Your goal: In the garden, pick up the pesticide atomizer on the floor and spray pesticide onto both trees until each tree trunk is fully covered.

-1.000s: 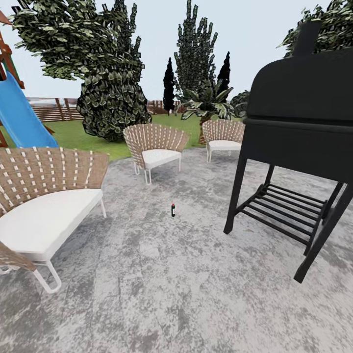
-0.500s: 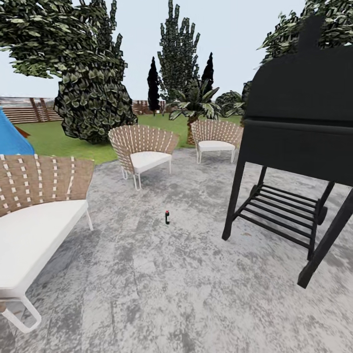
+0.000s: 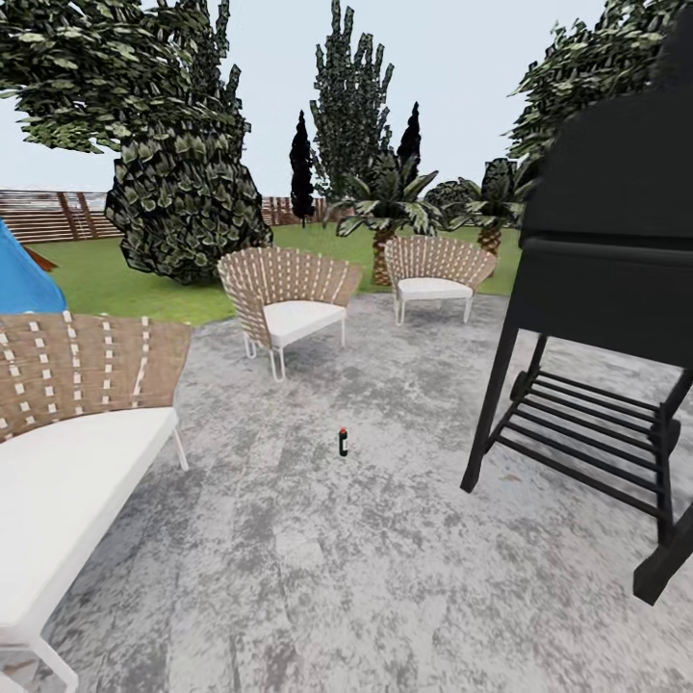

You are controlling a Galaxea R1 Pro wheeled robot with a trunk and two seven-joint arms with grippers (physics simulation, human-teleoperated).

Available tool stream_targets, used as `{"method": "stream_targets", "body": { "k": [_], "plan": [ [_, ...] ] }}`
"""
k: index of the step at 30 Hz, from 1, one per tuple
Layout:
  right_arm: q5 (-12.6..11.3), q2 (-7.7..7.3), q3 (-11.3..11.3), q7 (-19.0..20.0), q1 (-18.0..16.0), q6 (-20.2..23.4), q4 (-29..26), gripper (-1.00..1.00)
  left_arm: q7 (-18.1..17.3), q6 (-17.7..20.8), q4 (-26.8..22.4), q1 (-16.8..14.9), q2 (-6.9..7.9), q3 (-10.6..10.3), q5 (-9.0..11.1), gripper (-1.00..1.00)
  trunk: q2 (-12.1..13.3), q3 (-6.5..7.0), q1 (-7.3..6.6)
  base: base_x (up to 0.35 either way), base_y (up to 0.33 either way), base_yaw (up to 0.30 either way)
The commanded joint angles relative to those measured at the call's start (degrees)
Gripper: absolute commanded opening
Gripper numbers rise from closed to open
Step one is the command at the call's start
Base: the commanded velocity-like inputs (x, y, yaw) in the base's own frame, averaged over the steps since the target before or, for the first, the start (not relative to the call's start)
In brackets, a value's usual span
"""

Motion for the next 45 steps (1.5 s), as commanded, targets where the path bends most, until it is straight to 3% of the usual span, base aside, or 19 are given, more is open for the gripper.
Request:
{"method": "stream_targets", "body": {
  "k": [1,8,26,45],
  "plan": [
    [0.03,-0.01,0.02,-0.02,-0.02,-0.17,0.03,1.00,-0.02,-0.17,0.06,-0.03,0.00,-0.08,0.45,1.00,-0.02,-0.05,0.02,0.293,0.208,0.000],
    [0.03,-0.01,-0.03,-0.02,-0.03,-0.17,0.03,1.00,-0.03,-0.17,0.07,-0.03,0.00,-0.06,0.38,1.00,-0.02,0.02,0.02,0.293,0.198,-0.066],
    [-0.01,-0.01,-0.23,-0.02,-0.03,-0.17,0.03,1.00,-0.03,-0.17,0.08,-0.03,0.00,-0.05,0.54,1.00,-0.02,0.62,0.02,0.330,0.065,-0.231],
    [0.01,-0.10,-0.05,-0.02,-0.03,-0.16,0.03,1.00,-0.02,-0.17,0.08,-0.03,0.00,-0.05,0.54,1.00,-0.02,0.66,0.02,0.339,0.005,-0.019]
  ]
}}
